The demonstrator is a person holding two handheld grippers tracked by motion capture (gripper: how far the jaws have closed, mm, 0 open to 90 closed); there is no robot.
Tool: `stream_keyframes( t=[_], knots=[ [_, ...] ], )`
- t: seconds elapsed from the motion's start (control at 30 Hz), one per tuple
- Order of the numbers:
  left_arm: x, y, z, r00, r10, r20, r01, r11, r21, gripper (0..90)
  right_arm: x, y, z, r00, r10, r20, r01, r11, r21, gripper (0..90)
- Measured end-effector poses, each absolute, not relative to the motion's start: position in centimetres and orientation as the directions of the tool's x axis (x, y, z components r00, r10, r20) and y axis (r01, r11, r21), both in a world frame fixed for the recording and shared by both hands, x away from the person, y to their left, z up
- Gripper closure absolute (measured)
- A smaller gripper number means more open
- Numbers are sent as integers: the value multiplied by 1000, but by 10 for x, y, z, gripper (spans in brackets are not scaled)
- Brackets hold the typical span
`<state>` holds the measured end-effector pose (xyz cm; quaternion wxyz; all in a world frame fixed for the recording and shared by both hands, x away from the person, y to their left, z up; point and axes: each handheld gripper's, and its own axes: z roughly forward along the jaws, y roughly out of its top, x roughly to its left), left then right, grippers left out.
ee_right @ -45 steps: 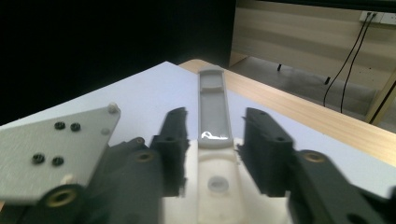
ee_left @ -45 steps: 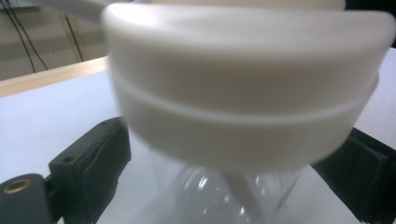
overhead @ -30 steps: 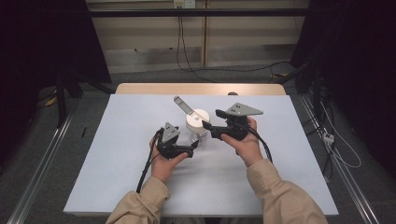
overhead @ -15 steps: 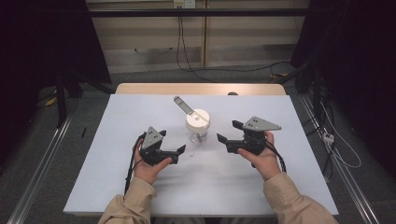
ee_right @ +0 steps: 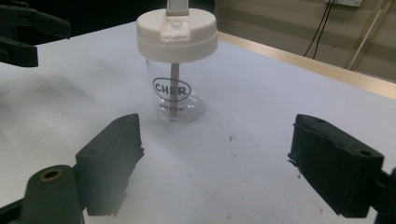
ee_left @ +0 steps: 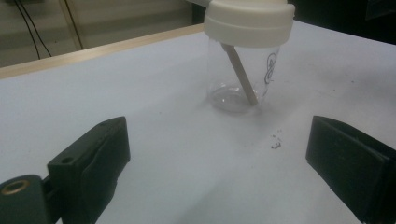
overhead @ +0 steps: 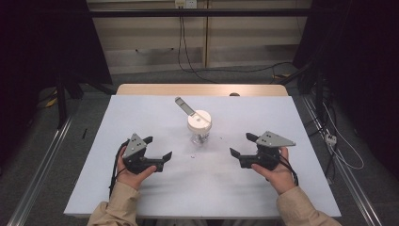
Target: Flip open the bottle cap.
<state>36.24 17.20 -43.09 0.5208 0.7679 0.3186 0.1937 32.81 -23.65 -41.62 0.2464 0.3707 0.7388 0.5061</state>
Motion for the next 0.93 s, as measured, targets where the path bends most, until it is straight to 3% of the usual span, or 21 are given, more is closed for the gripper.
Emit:
stream_keyframes(
  t=[0.47,0.93],
  knots=[
    [348,212,-439,707,705,-52,320,-254,913,60,302,-265,-434,-573,819,32,318,186,930,154],
    [349,216,-442,697,714,-68,333,-239,912,59,290,-278,-442,-554,832,34,330,182,927,146]
  ],
)
